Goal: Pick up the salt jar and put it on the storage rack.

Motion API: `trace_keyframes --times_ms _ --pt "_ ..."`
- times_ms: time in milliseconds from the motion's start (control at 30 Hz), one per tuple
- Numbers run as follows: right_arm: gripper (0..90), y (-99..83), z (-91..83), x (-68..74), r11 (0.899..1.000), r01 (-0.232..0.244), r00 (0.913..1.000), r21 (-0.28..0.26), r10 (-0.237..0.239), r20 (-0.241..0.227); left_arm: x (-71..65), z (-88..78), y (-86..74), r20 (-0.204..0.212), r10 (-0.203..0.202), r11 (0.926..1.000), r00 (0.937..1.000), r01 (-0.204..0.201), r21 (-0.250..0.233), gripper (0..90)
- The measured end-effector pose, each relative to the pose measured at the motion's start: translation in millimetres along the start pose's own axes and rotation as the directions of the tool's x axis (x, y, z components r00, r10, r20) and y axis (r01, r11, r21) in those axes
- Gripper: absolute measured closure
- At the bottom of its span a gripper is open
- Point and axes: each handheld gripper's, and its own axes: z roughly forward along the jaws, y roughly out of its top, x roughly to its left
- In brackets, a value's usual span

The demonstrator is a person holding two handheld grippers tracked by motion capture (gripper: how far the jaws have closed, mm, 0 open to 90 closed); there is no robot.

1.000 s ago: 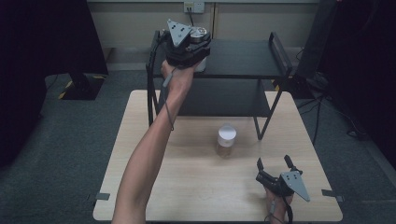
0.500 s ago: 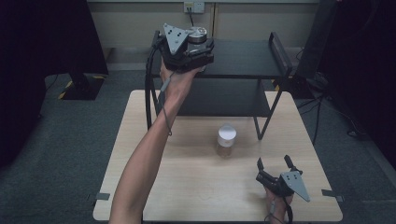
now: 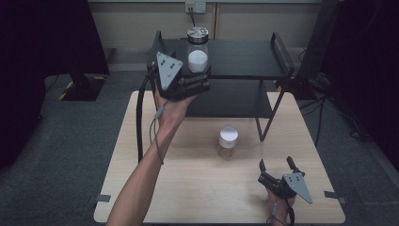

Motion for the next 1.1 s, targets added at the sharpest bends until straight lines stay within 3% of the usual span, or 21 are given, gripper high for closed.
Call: trace_keyframes --times_ms 367,567,700,900,1100 --pt "1.2 -0.2 0.0 0.3 1.000 0.000 1.0000 -0.001 0.000 0.002 -4.4 -55.8 -54.1 -0.049 0.021 0.9987 0.9986 -0.019 0.046 0.0" --pt "1.1 -0.2 0.0 0.9 1.000 0.000 1.0000 -0.001 0.000 0.006 -11.7 -84.0 -92.9 -0.054 -0.018 0.9986 0.9984 0.021 0.048 0.2" --pt "1.1 -0.2 0.0 1.0 1.000 0.000 1.0000 -0.001 0.000 0.006 -15.8 -96.5 -114.9 -0.072 -0.069 0.9949 0.9950 0.074 0.069 0.5" --pt "1.1 -0.2 -0.1 1.0 1.000 0.000 1.0000 -0.001 0.000 0.007 -22.7 -111.5 -140.8 -0.101 -0.087 0.9894 0.9910 0.098 0.107 1.9" --pt "1.1 -0.3 -0.2 1.0 1.000 0.000 1.0000 -0.002 0.000 0.006 -31.5 -125.5 -163.6 -0.139 -0.076 0.9879 0.9873 0.093 0.124 0.0"
